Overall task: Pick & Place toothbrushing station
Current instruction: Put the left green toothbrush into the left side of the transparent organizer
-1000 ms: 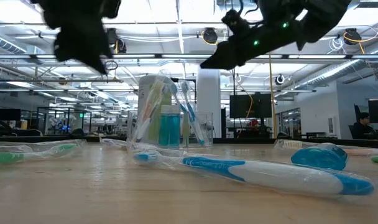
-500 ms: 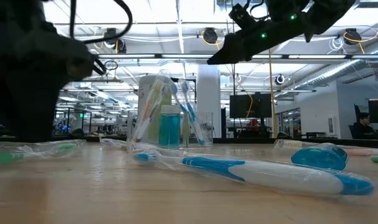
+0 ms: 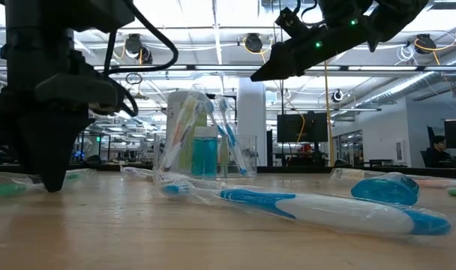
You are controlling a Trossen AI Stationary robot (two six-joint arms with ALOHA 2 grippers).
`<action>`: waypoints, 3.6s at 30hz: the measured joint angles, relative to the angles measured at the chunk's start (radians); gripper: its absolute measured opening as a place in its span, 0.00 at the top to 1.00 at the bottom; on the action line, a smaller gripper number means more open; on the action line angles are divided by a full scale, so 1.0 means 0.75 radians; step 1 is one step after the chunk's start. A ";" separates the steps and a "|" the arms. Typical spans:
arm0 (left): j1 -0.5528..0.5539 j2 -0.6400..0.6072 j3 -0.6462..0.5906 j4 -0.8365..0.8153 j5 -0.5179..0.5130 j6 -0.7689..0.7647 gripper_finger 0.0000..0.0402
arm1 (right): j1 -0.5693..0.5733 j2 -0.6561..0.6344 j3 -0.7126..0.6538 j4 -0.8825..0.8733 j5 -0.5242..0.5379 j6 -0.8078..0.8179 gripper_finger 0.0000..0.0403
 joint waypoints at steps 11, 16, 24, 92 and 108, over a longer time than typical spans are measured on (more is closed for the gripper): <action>-0.001 -0.135 -0.008 0.043 -0.275 0.011 0.96 | 0.000 0.000 0.000 -0.025 0.000 0.031 0.59; -0.008 -0.302 -0.008 0.065 -0.505 0.092 0.95 | 0.000 0.000 0.000 -0.025 0.000 0.031 0.59; 0.053 -0.573 -0.006 0.349 -1.077 0.663 0.92 | 0.000 0.000 0.000 -0.025 0.000 0.047 0.59; 0.557 -0.262 -0.004 0.477 -0.888 0.887 0.88 | -0.001 0.001 0.000 -0.055 -0.001 0.101 0.59; 0.486 -0.546 -0.005 0.476 -0.737 1.004 0.65 | 0.065 -0.014 -0.001 -0.213 -0.150 0.100 0.59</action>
